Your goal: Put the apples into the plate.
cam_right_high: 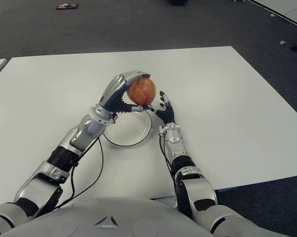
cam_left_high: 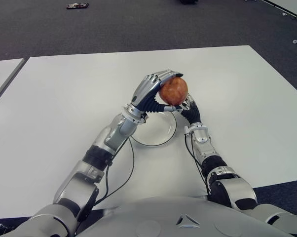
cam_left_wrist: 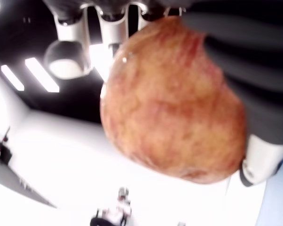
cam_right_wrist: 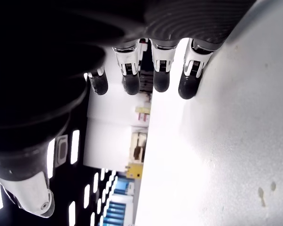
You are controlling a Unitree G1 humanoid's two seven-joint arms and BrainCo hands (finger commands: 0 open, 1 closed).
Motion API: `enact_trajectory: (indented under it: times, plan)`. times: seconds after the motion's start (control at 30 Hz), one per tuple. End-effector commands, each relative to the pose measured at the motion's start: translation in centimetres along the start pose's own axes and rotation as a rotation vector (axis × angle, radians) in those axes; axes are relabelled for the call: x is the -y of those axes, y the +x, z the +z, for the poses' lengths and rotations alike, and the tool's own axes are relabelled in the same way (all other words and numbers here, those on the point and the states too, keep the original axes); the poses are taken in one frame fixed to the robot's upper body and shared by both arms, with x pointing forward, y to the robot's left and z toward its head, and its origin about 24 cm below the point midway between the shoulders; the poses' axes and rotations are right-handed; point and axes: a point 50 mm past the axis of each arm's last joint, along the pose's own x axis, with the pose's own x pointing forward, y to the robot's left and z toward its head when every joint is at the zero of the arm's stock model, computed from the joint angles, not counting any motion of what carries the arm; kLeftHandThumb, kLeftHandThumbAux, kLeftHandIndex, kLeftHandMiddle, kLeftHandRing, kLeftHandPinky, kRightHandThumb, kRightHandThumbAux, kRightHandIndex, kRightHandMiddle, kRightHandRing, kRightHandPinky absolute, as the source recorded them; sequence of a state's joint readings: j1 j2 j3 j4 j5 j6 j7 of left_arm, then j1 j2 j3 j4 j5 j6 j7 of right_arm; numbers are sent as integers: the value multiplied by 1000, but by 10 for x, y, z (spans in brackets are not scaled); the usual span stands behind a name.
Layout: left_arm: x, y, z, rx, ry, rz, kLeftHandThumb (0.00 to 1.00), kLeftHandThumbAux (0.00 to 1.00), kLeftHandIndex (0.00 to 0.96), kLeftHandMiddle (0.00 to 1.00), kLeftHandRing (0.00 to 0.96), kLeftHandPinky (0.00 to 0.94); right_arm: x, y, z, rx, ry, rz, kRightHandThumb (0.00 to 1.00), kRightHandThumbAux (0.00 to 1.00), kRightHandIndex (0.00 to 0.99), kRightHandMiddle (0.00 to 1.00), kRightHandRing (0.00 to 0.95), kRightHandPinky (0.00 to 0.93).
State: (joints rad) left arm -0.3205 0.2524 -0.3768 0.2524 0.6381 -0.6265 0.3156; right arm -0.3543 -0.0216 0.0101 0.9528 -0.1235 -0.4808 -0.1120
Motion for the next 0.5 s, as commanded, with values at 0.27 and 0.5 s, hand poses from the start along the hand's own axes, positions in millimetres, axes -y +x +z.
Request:
enact_trajectory:
  times: [0.27,0.5]
  plan:
    - [12,-21,-7,-40,79,-250,535,753,805,874,869,882,-3,-17,-27,-116,-28,16,162,682,17,41,59,101]
    - [17,-38,-22,-115,184,-343,521,763,802,878,869,884,-3,-16,-29,-143,-5,21,155,699,11,34,52,99]
